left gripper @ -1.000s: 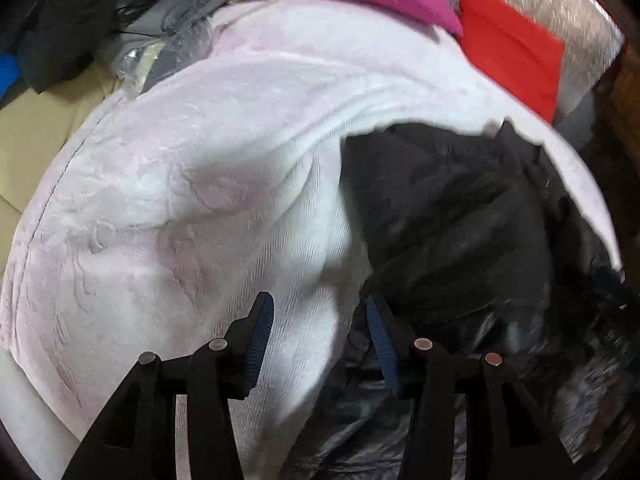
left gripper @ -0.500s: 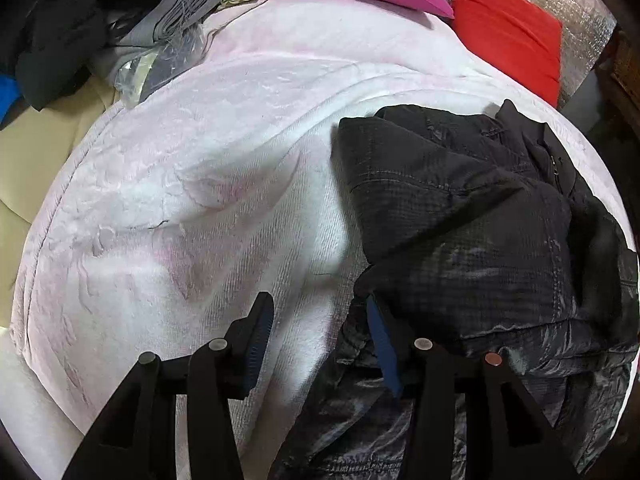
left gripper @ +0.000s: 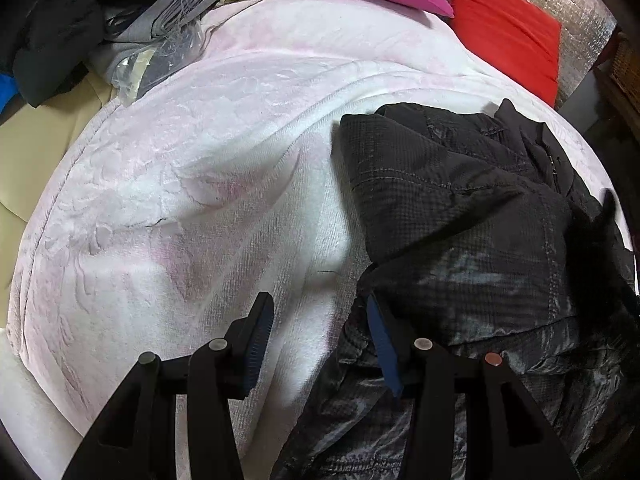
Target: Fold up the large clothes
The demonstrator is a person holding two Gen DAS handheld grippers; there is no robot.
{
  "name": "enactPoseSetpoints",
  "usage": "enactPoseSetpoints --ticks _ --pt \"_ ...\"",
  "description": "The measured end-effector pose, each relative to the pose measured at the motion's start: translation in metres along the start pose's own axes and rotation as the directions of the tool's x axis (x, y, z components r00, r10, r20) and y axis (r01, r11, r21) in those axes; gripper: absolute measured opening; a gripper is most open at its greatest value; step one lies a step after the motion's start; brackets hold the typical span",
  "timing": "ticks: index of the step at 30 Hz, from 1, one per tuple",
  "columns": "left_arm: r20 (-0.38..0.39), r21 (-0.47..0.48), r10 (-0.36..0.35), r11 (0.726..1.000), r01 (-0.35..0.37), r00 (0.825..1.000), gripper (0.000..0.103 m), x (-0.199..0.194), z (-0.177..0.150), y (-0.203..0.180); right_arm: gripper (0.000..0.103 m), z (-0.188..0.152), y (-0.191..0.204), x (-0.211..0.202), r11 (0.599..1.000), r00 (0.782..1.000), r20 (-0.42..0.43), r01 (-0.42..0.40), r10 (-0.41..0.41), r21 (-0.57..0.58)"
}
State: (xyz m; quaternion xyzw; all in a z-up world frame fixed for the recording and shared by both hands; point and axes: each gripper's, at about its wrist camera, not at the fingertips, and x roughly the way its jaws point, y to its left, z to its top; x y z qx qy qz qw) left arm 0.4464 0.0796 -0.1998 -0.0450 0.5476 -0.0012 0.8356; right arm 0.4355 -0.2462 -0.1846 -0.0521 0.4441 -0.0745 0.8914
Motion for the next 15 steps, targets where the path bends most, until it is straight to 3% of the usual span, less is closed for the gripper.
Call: enactPoseSetpoints --ticks 1,5,7,9,11,13,15 --pt "-0.002 -0.002 -0.005 1.0 0.005 1.0 0.049 0.0 0.0 0.001 0.051 0.002 -0.027 -0.001 0.994 1.0 -0.006 -0.03 0.031 0.101" --pt "0.001 -0.005 0.001 1.0 -0.001 1.0 0.049 -0.002 0.0 0.0 0.051 -0.006 -0.115 -0.008 0.916 0.995 0.016 -0.098 0.1 0.389" --pt "0.002 -0.006 0.002 1.0 -0.002 1.0 0.049 -0.002 0.001 0.0 0.051 -0.022 -0.162 -0.008 0.827 0.982 0.027 -0.173 0.189 0.535" --pt "0.006 -0.007 0.011 1.0 -0.011 1.0 0.049 -0.003 0.001 -0.002 0.055 -0.041 -0.194 0.0 0.679 0.926 0.084 -0.331 0.369 0.655" --pt "0.008 -0.011 0.019 1.0 -0.019 1.0 0.049 -0.003 0.0 -0.004 0.061 -0.055 -0.211 0.006 0.542 0.859 0.175 -0.448 0.481 0.711" --pt "0.024 -0.015 0.018 1.0 -0.018 1.0 0.049 -0.006 0.0 -0.006 0.07 -0.062 -0.217 0.01 0.463 0.816 0.232 -0.507 0.529 0.727" --pt "0.059 0.002 0.015 1.0 -0.015 0.998 0.049 -0.013 0.001 -0.011 0.07 -0.062 -0.22 0.018 0.407 0.779 0.27 -0.549 0.567 0.73"
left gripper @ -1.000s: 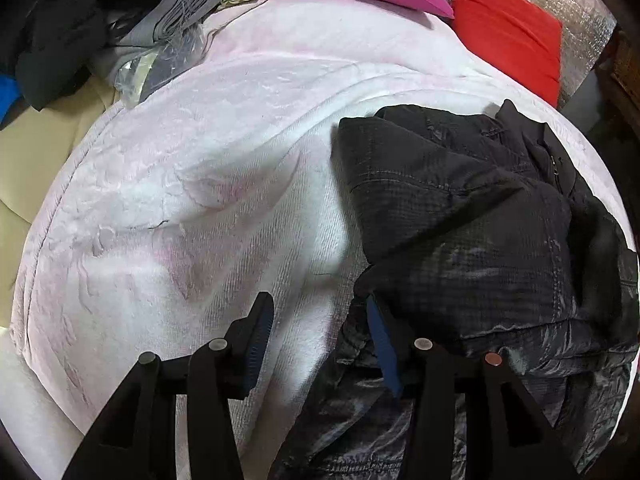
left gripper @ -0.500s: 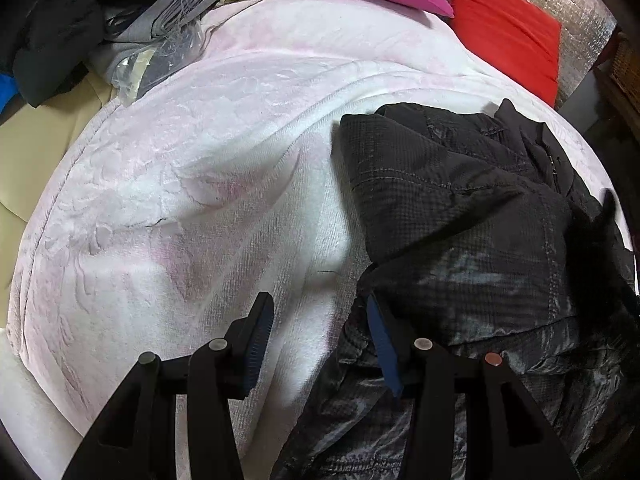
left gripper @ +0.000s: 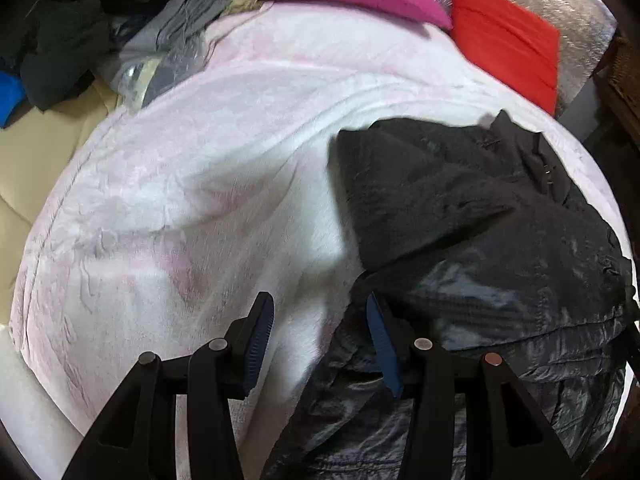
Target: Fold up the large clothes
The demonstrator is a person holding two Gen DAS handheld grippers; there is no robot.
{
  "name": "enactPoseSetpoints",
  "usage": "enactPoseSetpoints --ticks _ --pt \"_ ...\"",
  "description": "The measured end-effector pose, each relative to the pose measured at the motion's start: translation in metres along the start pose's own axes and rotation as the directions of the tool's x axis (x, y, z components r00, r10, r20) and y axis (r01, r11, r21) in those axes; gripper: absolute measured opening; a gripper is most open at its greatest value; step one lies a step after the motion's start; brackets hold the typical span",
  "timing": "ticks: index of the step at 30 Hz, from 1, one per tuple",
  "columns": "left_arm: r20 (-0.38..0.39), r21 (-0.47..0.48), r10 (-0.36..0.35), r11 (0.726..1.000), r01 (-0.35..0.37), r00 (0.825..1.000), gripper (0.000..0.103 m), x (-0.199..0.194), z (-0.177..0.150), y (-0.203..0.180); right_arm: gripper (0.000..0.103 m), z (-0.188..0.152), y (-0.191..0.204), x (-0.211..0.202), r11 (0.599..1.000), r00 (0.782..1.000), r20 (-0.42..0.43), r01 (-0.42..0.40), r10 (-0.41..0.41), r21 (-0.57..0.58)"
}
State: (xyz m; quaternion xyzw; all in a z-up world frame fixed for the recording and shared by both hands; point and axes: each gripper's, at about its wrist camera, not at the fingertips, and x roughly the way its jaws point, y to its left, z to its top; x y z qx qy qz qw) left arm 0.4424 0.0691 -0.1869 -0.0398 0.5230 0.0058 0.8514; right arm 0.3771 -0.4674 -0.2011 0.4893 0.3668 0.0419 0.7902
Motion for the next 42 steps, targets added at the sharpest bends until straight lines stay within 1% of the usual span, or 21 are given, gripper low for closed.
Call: enactPoseSetpoints --ticks 3,5,6,7,8,10,16,18,21,23,25,27,29,30,32,33,34,36,39,41,42 --pt "0.06 0.059 0.007 0.998 -0.011 0.998 0.049 -0.01 -0.001 -0.014 0.07 0.004 -0.007 0.004 0.999 0.999 -0.005 -0.038 0.038 0.02" --pt "0.065 0.096 0.02 0.995 -0.026 0.998 0.049 -0.008 -0.002 -0.022 0.068 -0.003 -0.005 0.008 0.999 0.999 0.014 -0.036 0.036 0.011" --pt "0.06 0.104 0.028 0.994 -0.034 0.998 0.049 -0.006 -0.001 -0.025 0.058 -0.004 -0.006 0.01 1.0 1.0 0.026 -0.015 0.015 0.0" --pt "0.047 0.114 0.042 0.992 -0.047 0.998 0.049 -0.001 -0.002 -0.027 0.032 -0.003 -0.006 0.014 1.0 0.999 0.03 0.024 -0.024 -0.011" --pt "0.034 0.118 0.049 0.992 -0.053 0.998 0.049 0.004 -0.002 -0.029 0.023 -0.003 -0.008 0.02 0.998 0.997 0.029 0.067 -0.066 -0.018" --pt "0.025 0.122 0.056 0.991 -0.059 0.998 0.049 0.008 -0.002 -0.031 0.013 -0.002 -0.014 0.024 0.996 0.995 0.045 0.09 -0.089 -0.017" --pt "0.06 0.134 0.03 0.99 -0.038 0.998 0.049 -0.003 -0.001 -0.037 0.012 -0.006 0.018 -0.025 0.988 0.98 0.194 0.074 -0.046 -0.136" --pt "0.06 0.16 0.038 0.986 -0.047 0.997 0.05 -0.002 -0.002 -0.042 0.012 -0.007 0.021 -0.035 0.982 0.976 0.21 0.093 -0.057 -0.165" --pt "0.034 0.209 0.075 0.975 -0.081 0.997 0.05 0.006 -0.009 -0.053 0.012 -0.009 0.008 -0.031 0.971 0.974 0.164 0.179 -0.153 -0.158" --pt "0.037 0.229 0.097 0.968 -0.103 0.995 0.05 0.007 -0.01 -0.056 0.012 -0.007 -0.01 -0.017 0.968 0.976 0.045 0.217 -0.213 -0.123" --pt "0.042 0.226 0.087 0.97 -0.094 0.995 0.05 0.004 -0.011 -0.054 0.015 -0.006 -0.022 -0.017 0.979 0.981 -0.015 0.191 -0.192 -0.069" --pt "0.043 0.203 0.062 0.977 -0.07 0.997 0.05 -0.001 -0.01 -0.049 0.015 -0.001 -0.023 -0.03 0.989 0.99 -0.023 0.138 -0.139 -0.051" --pt "0.045 0.168 0.03 0.985 -0.037 0.999 0.05 -0.005 -0.008 -0.042 0.019 0.004 -0.022 -0.045 0.993 0.995 0.022 0.101 -0.1 -0.053" --pt "0.05 0.145 0.009 0.989 -0.017 0.999 0.051 -0.008 -0.006 -0.038 0.026 0.006 -0.023 -0.054 0.994 0.994 0.06 0.099 -0.095 -0.053" --pt "0.064 0.102 -0.027 0.995 0.02 0.998 0.054 -0.012 -0.001 -0.03 0.059 0.009 -0.028 -0.068 0.995 0.989 0.117 0.099 -0.094 -0.035" --pt "0.071 0.081 -0.041 0.996 0.035 0.997 0.058 -0.012 0.001 -0.027 0.092 0.009 -0.031 -0.075 0.996 0.985 0.146 0.092 -0.088 -0.023" --pt "0.077 0.063 -0.051 0.997 0.046 0.996 0.059 -0.013 0.002 -0.025 0.096 0.009 -0.033 -0.081 0.996 0.979 0.188 0.085 -0.08 -0.018" --pt "0.072 0.031 -0.073 0.997 0.071 0.995 0.061 -0.01 0.005 -0.022 0.095 0.011 -0.033 -0.074 0.995 0.979 0.186 0.095 -0.087 -0.033" --pt "0.045 0.012 -0.076 0.997 0.075 0.996 0.061 0.0 0.006 -0.023 0.093 0.016 -0.034 -0.043 0.99 0.985 0.117 0.136 -0.13 -0.046" --pt "0.024 0.014 -0.069 0.998 0.069 0.997 0.061 0.006 0.003 -0.027 0.087 0.015 -0.035 -0.026 0.98 0.981 0.076 0.184 -0.178 -0.073" --pt "0.015 0.014 -0.067 0.998 0.067 0.998 0.061 0.01 0.003 -0.027 0.08 0.015 -0.035 -0.018 0.976 0.979 0.053 0.2 -0.196 -0.089"
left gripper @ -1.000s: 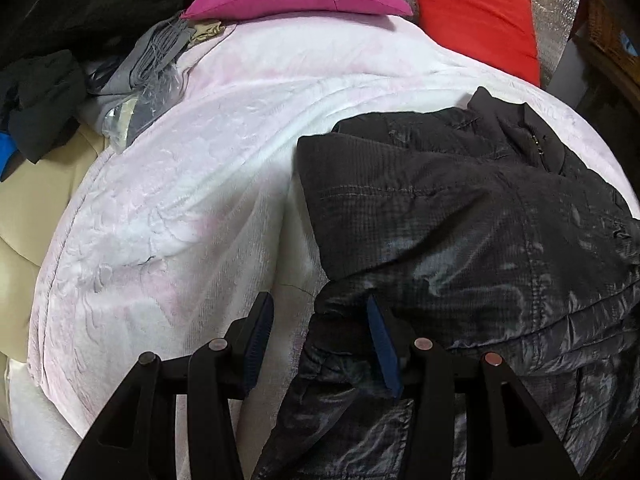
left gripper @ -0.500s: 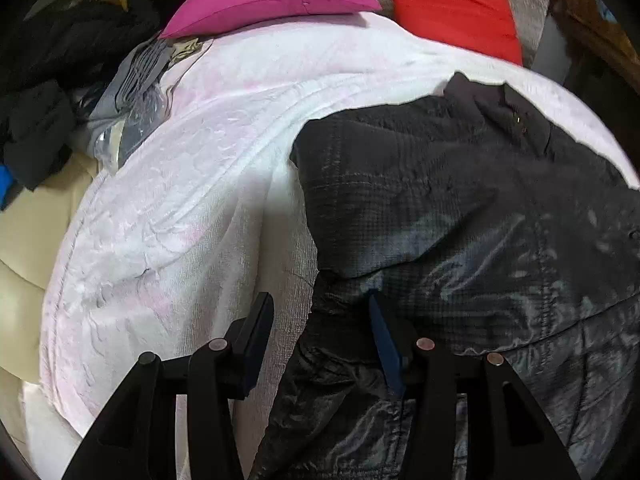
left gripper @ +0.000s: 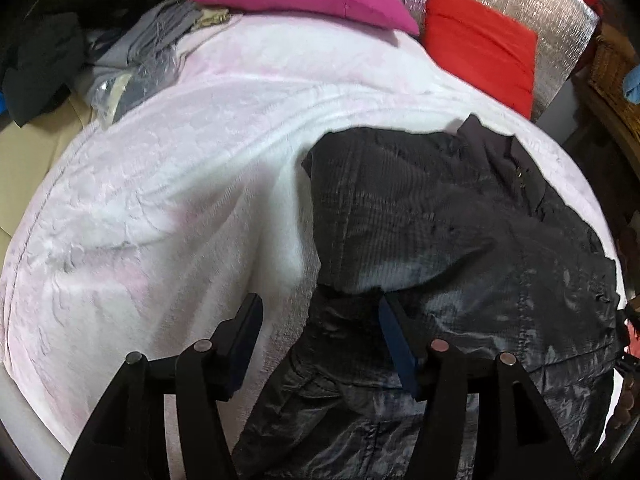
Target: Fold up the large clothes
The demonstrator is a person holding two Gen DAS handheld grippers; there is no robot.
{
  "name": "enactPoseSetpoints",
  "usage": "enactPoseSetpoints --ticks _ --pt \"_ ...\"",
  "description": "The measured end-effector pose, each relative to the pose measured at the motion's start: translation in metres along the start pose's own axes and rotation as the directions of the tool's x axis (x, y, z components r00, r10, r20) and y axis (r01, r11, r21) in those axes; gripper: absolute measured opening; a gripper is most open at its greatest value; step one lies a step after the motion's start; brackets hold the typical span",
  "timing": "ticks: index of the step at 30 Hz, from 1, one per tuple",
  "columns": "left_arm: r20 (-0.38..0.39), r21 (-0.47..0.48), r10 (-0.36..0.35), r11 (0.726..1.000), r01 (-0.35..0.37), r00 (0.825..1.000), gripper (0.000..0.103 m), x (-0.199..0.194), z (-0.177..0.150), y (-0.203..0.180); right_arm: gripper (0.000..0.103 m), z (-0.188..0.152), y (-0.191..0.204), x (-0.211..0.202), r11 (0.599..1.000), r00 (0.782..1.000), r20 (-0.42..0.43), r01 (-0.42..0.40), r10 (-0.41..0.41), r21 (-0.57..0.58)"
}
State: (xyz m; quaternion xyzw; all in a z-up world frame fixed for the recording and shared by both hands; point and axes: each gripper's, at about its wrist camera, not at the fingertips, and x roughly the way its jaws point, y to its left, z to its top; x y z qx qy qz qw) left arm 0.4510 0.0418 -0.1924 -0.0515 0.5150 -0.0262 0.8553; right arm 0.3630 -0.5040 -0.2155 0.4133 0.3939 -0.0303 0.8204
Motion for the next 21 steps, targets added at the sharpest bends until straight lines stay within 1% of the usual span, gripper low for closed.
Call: enactPoseSetpoints --ticks 1,2,4,5,6,7,10,12,14,16,18,19,20,21 --pt "-0.011 0.003 0.002 1.0 -0.002 1.0 0.061 0.004 -0.001 -0.002 0.075 -0.002 0.001 0.004 1.0 1.0 -0.014 0.022 -0.022 -0.016" --pt "-0.016 0.008 0.004 1.0 -0.004 1.0 0.061 0.007 -0.003 -0.004 0.073 -0.005 0.005 0.011 0.997 0.998 -0.029 0.059 -0.06 -0.046" --pt "-0.018 0.021 0.007 1.0 -0.007 1.0 0.061 0.011 -0.005 -0.008 0.063 -0.007 0.011 0.016 0.991 0.995 -0.037 0.094 -0.098 -0.09" --pt "-0.016 0.029 0.003 1.0 -0.002 1.0 0.054 0.011 -0.006 -0.01 0.06 -0.008 0.014 0.014 0.988 0.993 -0.027 0.109 -0.113 -0.113" --pt "-0.015 0.035 -0.014 0.999 0.015 1.0 0.043 0.011 -0.006 -0.012 0.052 -0.009 0.018 0.011 0.984 0.992 -0.014 0.119 -0.122 -0.132" --pt "-0.015 0.039 -0.023 0.999 0.024 1.0 0.041 0.01 -0.005 -0.014 0.044 -0.009 0.022 0.005 0.981 0.992 0.005 0.126 -0.127 -0.148" --pt "0.008 0.07 0.011 0.998 -0.011 1.0 0.04 0.008 -0.006 -0.023 0.036 -0.012 0.038 -0.017 0.973 0.991 0.085 0.123 -0.108 -0.194" --pt "0.001 0.093 0.03 0.995 -0.029 1.0 0.042 0.012 -0.006 -0.025 0.035 -0.015 0.043 -0.024 0.964 0.987 0.117 0.131 -0.107 -0.23" --pt "-0.009 0.113 0.05 0.992 -0.048 0.999 0.044 0.016 -0.007 -0.029 0.035 -0.016 0.036 -0.013 0.956 0.984 0.089 0.174 -0.158 -0.235" --pt "-0.015 0.122 0.064 0.991 -0.061 0.998 0.049 0.017 -0.005 -0.031 0.035 -0.012 0.031 0.006 0.95 0.979 0.053 0.205 -0.198 -0.236" --pt "-0.016 0.114 0.062 0.992 -0.059 0.998 0.05 0.018 -0.004 -0.029 0.036 -0.008 0.026 0.008 0.961 0.984 0.029 0.179 -0.177 -0.213" --pt "-0.017 0.108 0.058 0.993 -0.056 0.998 0.05 0.017 -0.003 -0.028 0.039 -0.006 0.025 0.005 0.965 0.986 0.025 0.165 -0.163 -0.202" --pt "-0.015 0.107 0.059 0.993 -0.058 0.998 0.05 0.015 -0.003 -0.028 0.039 -0.005 0.024 0.0 0.973 0.989 0.022 0.145 -0.144 -0.178" --pt "-0.006 0.111 0.066 0.992 -0.065 0.998 0.05 0.012 -0.004 -0.028 0.046 -0.004 0.025 -0.002 0.976 0.99 0.02 0.141 -0.14 -0.168"
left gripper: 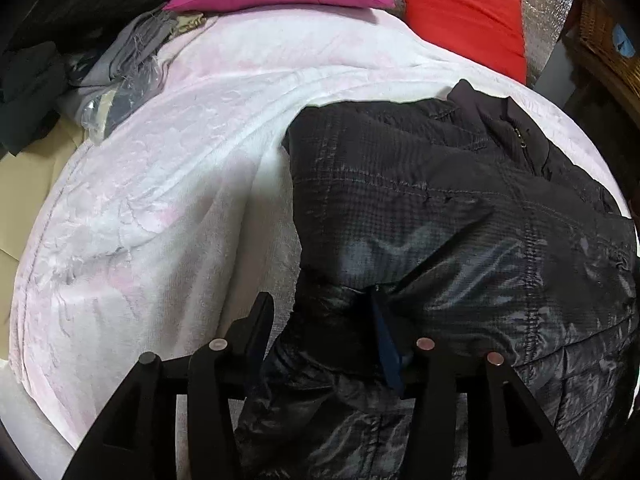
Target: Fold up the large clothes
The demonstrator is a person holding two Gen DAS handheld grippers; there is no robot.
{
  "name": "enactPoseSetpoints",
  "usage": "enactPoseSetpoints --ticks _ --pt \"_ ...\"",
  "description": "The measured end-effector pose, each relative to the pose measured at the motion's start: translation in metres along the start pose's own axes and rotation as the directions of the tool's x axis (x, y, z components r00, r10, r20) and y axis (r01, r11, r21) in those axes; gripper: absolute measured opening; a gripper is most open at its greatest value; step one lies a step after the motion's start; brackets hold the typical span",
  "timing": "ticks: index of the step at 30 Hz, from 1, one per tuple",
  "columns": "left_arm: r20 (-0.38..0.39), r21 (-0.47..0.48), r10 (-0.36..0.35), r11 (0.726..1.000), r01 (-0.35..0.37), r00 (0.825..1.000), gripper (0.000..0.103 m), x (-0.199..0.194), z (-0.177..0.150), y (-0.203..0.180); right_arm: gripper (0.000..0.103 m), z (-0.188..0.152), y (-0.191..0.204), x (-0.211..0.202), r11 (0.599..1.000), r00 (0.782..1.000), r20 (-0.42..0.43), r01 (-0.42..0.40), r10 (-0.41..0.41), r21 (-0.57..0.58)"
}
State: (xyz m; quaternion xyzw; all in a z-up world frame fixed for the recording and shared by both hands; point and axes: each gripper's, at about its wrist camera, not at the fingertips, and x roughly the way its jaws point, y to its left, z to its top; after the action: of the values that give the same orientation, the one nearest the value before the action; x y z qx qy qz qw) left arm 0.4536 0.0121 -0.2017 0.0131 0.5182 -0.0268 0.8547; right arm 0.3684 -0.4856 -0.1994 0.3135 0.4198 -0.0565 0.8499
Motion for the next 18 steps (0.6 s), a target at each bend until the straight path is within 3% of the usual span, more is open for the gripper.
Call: enactPoseSetpoints --ticks 1,8,13,18 --pt "0.013 0.011 0.012 1.0 -0.013 1.0 0.05 -0.004 0.0 -0.002 0.057 0.0 0.0 -0.006 1.0 1.0 0.005 -0.002 0.002 0.01" --pt "0.163 0.035 -0.012 0.999 0.006 0.987 0.054 -0.047 -0.003 -0.008 0.065 -0.01 -0.011 -0.07 0.985 0.979 0.137 -0.159 0.149 0.064" --pt "0.195 0.091 -0.067 0.995 0.05 0.979 0.06 -0.055 -0.011 -0.032 0.068 -0.037 0.003 -0.074 0.935 0.941 0.045 -0.339 0.336 0.102" --pt "0.124 0.136 -0.101 0.987 0.084 0.987 0.066 -0.045 -0.025 -0.052 0.069 -0.065 0.031 -0.043 0.918 0.921 -0.087 -0.363 0.38 0.161"
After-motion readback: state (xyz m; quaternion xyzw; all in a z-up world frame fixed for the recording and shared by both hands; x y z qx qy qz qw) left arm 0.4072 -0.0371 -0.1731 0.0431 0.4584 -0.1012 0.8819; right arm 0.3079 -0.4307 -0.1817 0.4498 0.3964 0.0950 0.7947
